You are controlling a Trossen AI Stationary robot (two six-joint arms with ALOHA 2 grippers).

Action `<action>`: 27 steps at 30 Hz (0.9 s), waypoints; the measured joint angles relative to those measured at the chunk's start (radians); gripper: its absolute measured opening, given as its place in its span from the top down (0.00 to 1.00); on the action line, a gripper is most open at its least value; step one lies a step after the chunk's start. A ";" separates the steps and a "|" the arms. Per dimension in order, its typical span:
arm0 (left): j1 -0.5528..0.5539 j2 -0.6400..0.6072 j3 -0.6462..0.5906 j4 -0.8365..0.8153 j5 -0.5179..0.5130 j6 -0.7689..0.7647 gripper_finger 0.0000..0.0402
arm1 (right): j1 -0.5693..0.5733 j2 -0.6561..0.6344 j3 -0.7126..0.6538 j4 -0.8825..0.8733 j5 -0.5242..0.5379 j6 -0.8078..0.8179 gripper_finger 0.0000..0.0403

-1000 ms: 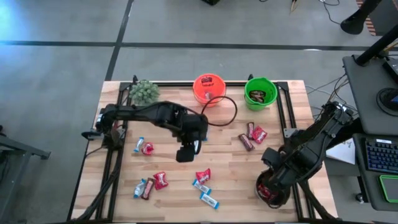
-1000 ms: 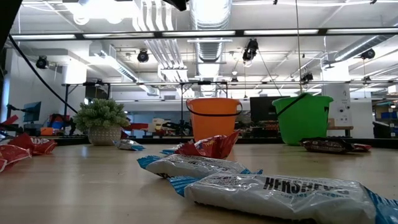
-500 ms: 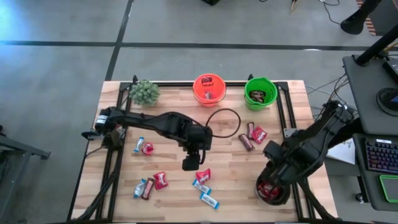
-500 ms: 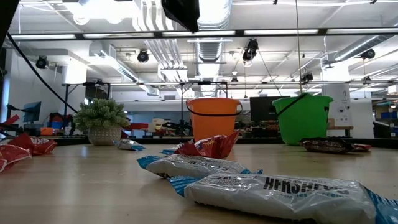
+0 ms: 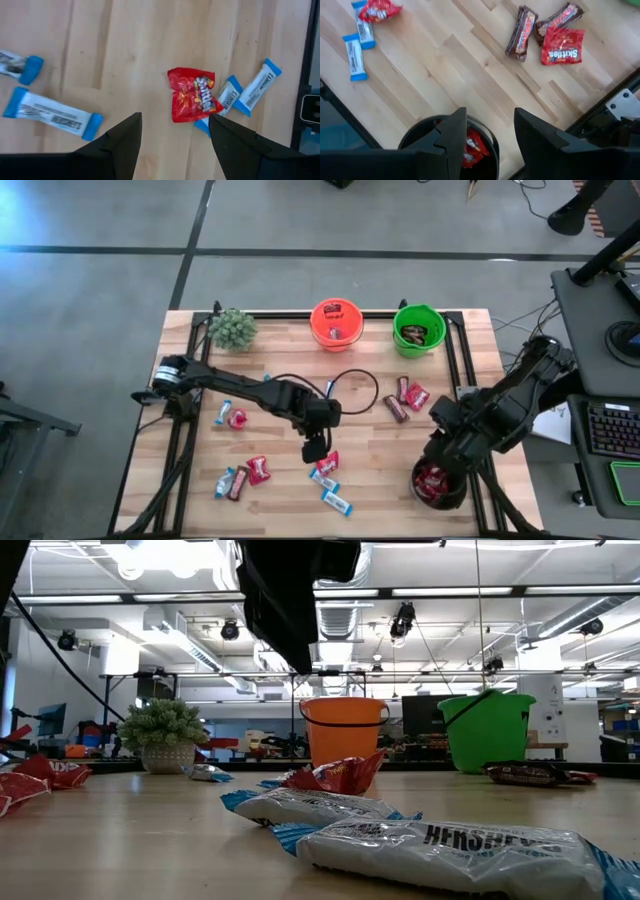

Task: Organize candy in baskets
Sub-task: Put the red chocolate into the black bucket

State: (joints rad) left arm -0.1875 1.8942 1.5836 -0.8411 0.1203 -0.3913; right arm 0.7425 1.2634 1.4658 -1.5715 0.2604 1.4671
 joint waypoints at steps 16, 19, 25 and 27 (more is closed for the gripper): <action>-0.070 0.049 -0.020 0.170 0.002 -0.045 0.47 | -0.017 -0.010 0.000 0.001 0.011 -0.025 0.61; -0.074 0.083 -0.015 0.168 -0.004 -0.058 0.47 | -0.017 -0.010 0.000 0.002 0.011 -0.025 0.61; -0.074 0.149 -0.014 0.172 -0.025 -0.089 0.47 | -0.017 -0.010 0.000 0.004 0.011 -0.026 0.62; -0.074 0.170 -0.014 0.174 -0.026 -0.105 0.47 | -0.017 -0.010 0.000 0.006 0.010 -0.027 0.61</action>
State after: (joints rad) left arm -0.2611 2.0641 1.5692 -0.6674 0.0944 -0.4966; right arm 0.7258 1.2537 1.4660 -1.5658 0.2708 1.4405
